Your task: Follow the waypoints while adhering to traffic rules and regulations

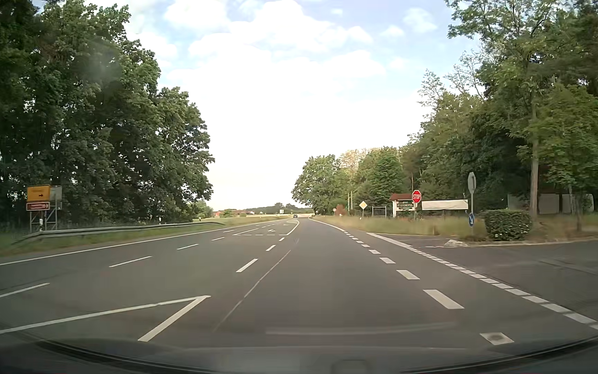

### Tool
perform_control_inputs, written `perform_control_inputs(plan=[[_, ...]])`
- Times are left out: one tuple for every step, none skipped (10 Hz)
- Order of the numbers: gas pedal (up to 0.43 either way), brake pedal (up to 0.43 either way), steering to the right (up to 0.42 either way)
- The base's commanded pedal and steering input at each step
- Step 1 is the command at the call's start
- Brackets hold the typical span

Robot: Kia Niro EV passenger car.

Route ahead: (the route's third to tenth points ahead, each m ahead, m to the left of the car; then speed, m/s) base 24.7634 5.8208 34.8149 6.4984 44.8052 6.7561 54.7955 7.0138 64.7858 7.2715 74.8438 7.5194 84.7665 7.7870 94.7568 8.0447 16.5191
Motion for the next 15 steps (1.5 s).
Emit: perform_control_inputs(plan=[[0.118, 0.03, -0.003], [0.118, 0.03, -0.003], [0.118, 0.03, -0.004], [0.118, 0.03, -0.004], [0.118, 0.03, -0.005], [0.118, 0.03, -0.005], [0.118, 0.03, -0.005], [0.118, 0.03, -0.006], [0.118, 0.03, -0.006], [0.118, 0.03, -0.006], [0.118, 0.03, -0.006], [0.118, 0.03, -0.006], [0.118, 0.03, -0.006], [0.118, 0.03, -0.006], [0.118, 0.03, -0.006]])
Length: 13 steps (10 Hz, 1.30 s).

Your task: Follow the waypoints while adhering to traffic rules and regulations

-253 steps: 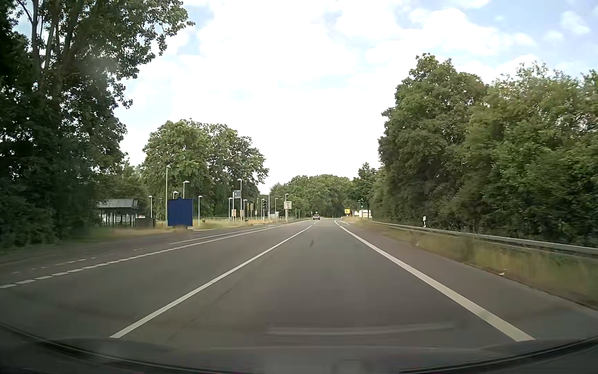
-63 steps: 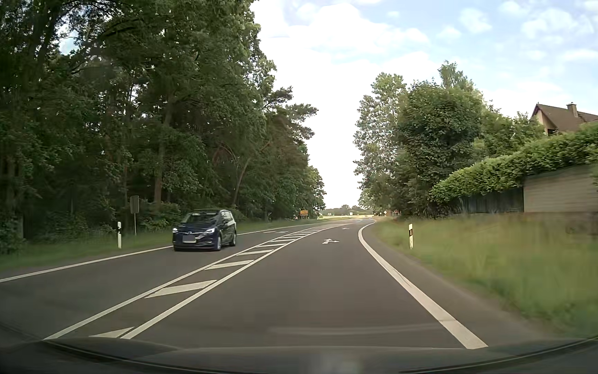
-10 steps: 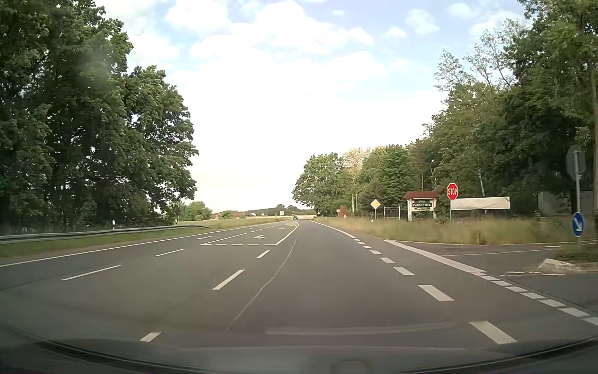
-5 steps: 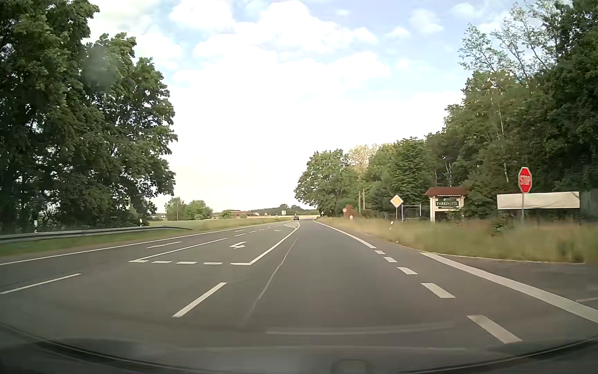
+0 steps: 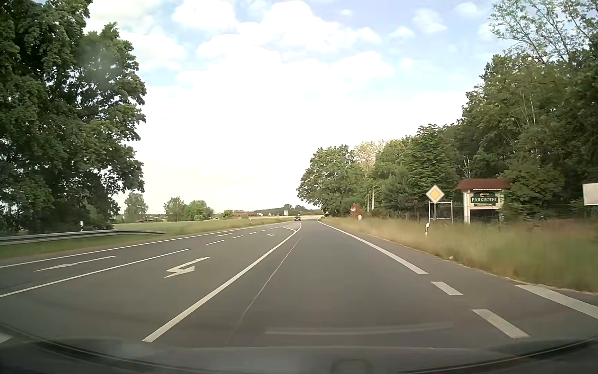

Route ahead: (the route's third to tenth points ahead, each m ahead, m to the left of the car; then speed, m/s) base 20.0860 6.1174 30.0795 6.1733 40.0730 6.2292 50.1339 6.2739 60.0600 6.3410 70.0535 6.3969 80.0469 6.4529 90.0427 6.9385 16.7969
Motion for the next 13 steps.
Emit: perform_control_inputs(plan=[[0.118, 0.03, -0.006], [0.118, 0.03, -0.006], [0.118, 0.024, -0.006], [0.118, 0.03, -0.006], [0.118, 0.03, -0.006], [0.118, 0.03, -0.006], [0.118, 0.03, -0.006], [0.118, 0.024, -0.006], [0.118, 0.03, -0.006], [0.118, 0.03, -0.006], [0.118, 0.03, -0.005], [0.118, 0.03, -0.005], [0.118, 0.03, -0.005]])
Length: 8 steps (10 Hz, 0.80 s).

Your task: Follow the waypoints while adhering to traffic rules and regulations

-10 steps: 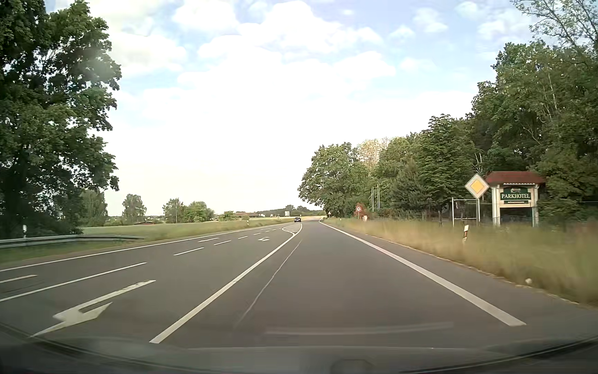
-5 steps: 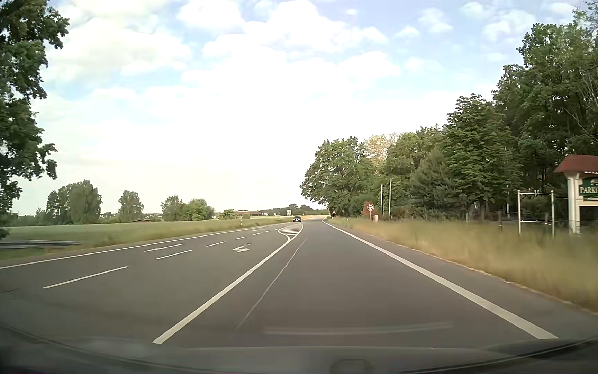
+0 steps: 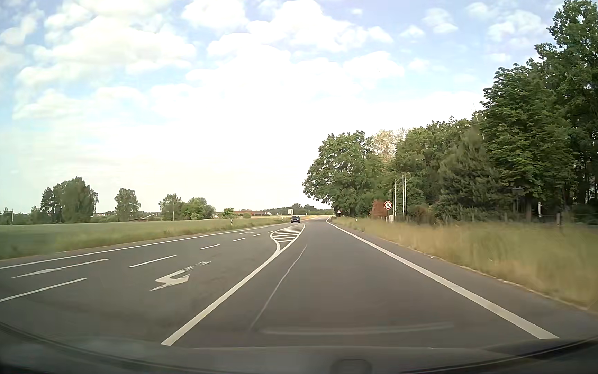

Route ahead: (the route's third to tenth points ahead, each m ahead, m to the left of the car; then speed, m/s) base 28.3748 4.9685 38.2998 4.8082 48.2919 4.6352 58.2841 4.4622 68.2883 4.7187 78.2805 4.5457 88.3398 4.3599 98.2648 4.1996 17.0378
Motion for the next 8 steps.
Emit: perform_control_inputs(plan=[[0.118, 0.03, -0.004], [0.118, 0.03, -0.004], [0.118, 0.03, -0.003], [0.118, 0.03, -0.002], [0.118, 0.03, -0.002], [0.118, 0.03, -0.001], [0.118, 0.03, -0.001], [0.118, 0.03, -0.001]])
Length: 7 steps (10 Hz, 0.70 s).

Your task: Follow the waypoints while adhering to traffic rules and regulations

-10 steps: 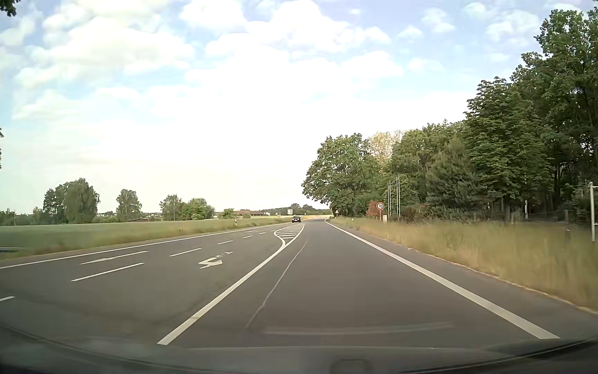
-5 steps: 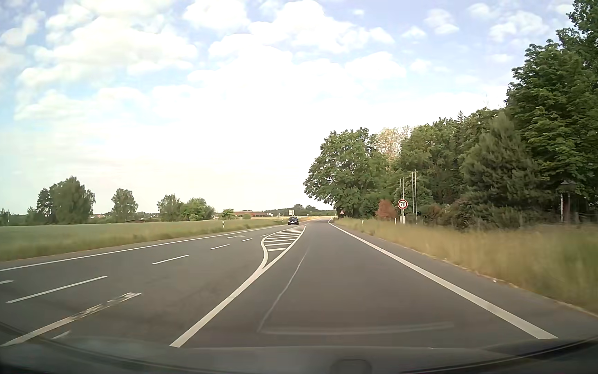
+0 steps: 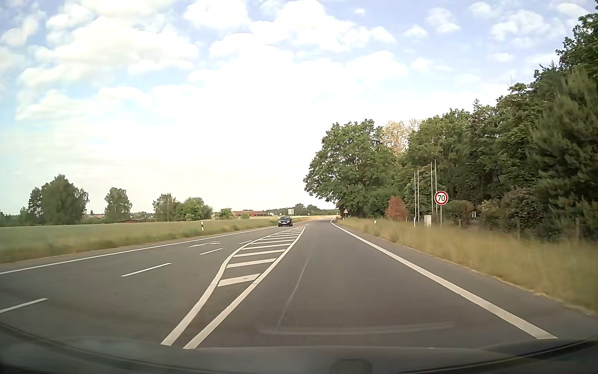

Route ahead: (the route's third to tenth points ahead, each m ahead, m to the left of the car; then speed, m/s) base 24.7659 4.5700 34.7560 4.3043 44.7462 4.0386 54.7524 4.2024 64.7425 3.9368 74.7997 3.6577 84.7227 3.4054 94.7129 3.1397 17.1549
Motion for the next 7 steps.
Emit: perform_control_inputs(plan=[[0.118, 0.03, -0.001], [0.118, 0.03, -0.001], [0.118, 0.03, -0.001], [0.118, 0.03, -0.001], [0.118, 0.03, -0.001], [0.118, 0.03, 0.0], [0.118, 0.03, 0.0]])
